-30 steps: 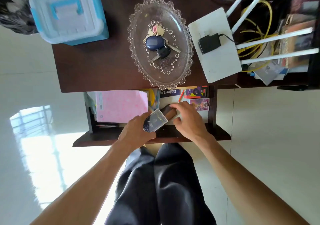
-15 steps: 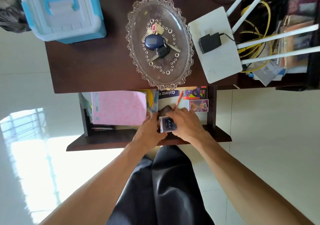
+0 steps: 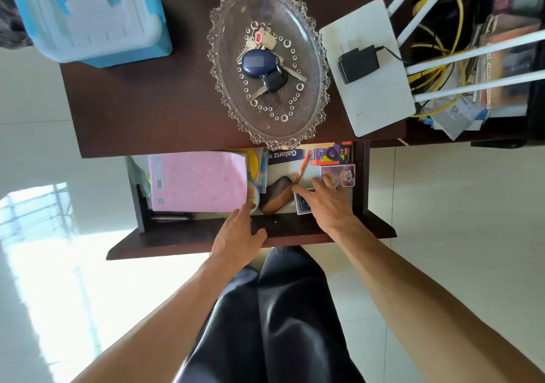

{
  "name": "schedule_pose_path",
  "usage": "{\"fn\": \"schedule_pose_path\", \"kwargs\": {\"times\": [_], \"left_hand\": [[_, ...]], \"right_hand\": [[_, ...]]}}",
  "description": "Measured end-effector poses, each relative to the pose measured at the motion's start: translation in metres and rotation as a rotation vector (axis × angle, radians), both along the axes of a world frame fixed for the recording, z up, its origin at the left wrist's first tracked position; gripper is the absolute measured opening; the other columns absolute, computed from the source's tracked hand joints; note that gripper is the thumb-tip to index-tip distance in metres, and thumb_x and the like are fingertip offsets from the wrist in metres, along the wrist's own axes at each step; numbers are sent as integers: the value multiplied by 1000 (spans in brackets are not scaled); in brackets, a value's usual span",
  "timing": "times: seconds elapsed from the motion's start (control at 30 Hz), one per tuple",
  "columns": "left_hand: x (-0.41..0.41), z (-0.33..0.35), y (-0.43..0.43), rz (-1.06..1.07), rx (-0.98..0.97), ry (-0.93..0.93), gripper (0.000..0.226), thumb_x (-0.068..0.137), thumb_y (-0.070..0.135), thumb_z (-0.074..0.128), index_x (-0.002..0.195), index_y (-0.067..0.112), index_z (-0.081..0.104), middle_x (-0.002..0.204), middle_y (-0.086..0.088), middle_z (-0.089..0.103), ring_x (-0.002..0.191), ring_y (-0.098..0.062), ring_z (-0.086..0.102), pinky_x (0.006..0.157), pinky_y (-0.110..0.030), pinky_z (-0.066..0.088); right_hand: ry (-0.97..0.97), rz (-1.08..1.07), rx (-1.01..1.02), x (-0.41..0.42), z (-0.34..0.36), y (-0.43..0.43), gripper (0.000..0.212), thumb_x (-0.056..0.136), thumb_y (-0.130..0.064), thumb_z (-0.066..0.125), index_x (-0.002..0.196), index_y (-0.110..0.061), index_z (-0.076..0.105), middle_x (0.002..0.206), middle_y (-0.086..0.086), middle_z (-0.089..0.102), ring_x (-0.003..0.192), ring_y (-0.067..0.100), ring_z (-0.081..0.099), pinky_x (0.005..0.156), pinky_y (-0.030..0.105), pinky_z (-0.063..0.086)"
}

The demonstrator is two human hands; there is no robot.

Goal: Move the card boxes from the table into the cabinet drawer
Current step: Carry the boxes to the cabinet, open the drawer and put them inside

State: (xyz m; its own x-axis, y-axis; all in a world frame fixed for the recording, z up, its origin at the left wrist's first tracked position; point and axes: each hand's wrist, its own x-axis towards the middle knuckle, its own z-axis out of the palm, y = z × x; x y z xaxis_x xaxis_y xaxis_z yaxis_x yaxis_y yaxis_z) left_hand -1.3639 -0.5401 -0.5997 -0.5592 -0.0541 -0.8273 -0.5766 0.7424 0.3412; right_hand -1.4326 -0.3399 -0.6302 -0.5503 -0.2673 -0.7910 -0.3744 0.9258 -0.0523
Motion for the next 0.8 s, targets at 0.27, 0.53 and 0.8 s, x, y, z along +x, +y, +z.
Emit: {"fn": "schedule_pose_path", "kwargs": {"times": [0.27, 0.53, 0.8], "left_hand": [[-9, 0, -4, -40, 17, -41, 59, 83, 31, 59, 138, 21, 39, 122, -6, 59, 112, -29, 57, 96, -42, 50], [-16, 4, -10, -47, 8, -38, 56, 85, 32, 56, 137, 22, 41, 124, -6, 59, 109, -27, 58, 92, -40, 51], [-13, -1, -18, -95, -8, -51, 48, 86, 33, 52, 133, 20, 47, 111, -4, 62, 101, -25, 58, 86, -35, 46]], "right_hand": [[-186, -217, 44, 6, 9, -4, 68, 97, -16, 62, 155, -32, 29, 149, 13, 38, 136, 36, 43, 101, 54, 48], [-135, -429, 171, 18, 21, -37, 60, 97, -35, 55, 152, -26, 32, 156, 19, 32, 139, 40, 42, 102, 55, 47], [-266, -518, 91, 30, 11, -38, 48, 101, -36, 42, 147, -23, 46, 154, 16, 39, 142, 36, 37, 114, 54, 32]]}}
